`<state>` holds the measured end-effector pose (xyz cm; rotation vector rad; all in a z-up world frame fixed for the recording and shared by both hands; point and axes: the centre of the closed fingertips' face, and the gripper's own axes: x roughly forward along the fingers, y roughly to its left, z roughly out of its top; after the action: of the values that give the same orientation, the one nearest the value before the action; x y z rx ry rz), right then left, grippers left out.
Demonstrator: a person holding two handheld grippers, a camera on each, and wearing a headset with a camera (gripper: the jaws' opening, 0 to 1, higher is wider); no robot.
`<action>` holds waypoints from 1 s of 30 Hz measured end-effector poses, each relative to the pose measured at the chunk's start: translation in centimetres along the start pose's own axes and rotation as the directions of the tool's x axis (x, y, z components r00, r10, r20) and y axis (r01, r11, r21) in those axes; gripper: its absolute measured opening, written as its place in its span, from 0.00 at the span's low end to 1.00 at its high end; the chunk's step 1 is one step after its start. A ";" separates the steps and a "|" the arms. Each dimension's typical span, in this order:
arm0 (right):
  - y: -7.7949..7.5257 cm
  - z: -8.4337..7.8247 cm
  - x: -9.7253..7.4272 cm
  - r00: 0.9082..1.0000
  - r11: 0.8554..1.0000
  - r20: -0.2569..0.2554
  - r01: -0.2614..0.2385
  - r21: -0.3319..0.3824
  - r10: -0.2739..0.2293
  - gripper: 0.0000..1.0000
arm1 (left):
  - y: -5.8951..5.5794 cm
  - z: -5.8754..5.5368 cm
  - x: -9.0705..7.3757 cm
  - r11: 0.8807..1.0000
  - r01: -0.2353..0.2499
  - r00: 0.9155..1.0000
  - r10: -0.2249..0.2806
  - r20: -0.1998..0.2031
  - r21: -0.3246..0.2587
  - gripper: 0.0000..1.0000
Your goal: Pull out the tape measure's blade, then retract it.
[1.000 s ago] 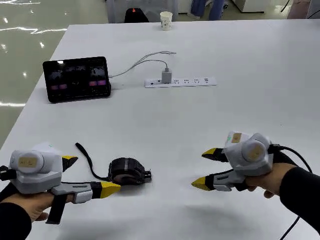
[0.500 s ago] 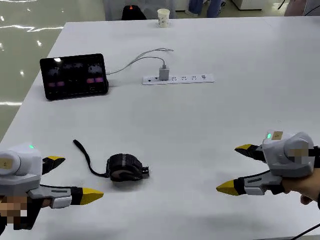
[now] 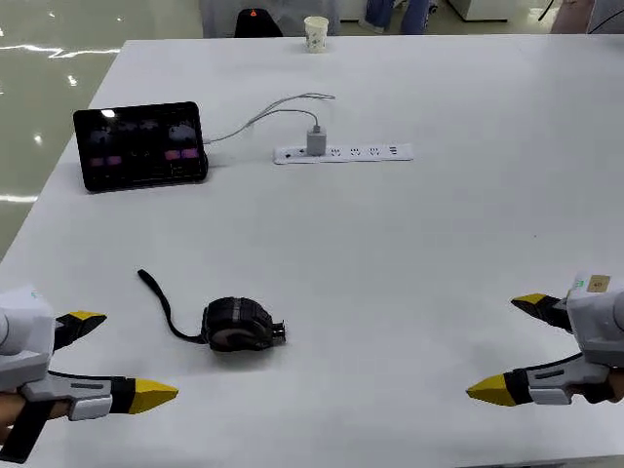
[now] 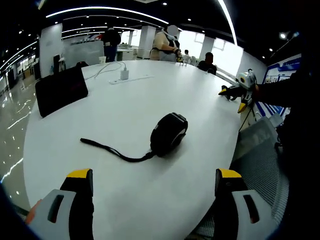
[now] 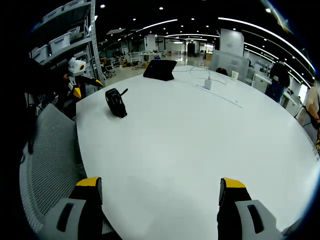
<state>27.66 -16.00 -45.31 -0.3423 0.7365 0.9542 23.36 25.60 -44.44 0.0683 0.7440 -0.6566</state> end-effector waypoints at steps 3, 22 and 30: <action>-0.3 -0.6 -0.5 1.000 1.000 -0.007 0.006 0.009 -0.006 0.99 | 0.4 -0.1 -0.4 1.000 -0.008 1.000 0.008 0.001 -0.015 0.99; -1.1 -2.3 -2.2 0.999 1.000 -0.026 0.024 0.008 -0.024 0.99 | 1.7 -0.8 -2.1 0.998 -0.052 0.999 0.052 -0.005 -0.020 0.99; -1.0 -2.1 -2.3 1.000 1.000 -0.022 0.020 0.004 -0.020 0.99 | 1.7 -0.9 -2.3 0.998 -0.055 0.998 0.054 -0.007 -0.017 0.99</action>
<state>26.81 -19.17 -45.25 -0.3560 0.7535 0.9311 22.56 28.43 -43.90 0.0751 0.7509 -0.5984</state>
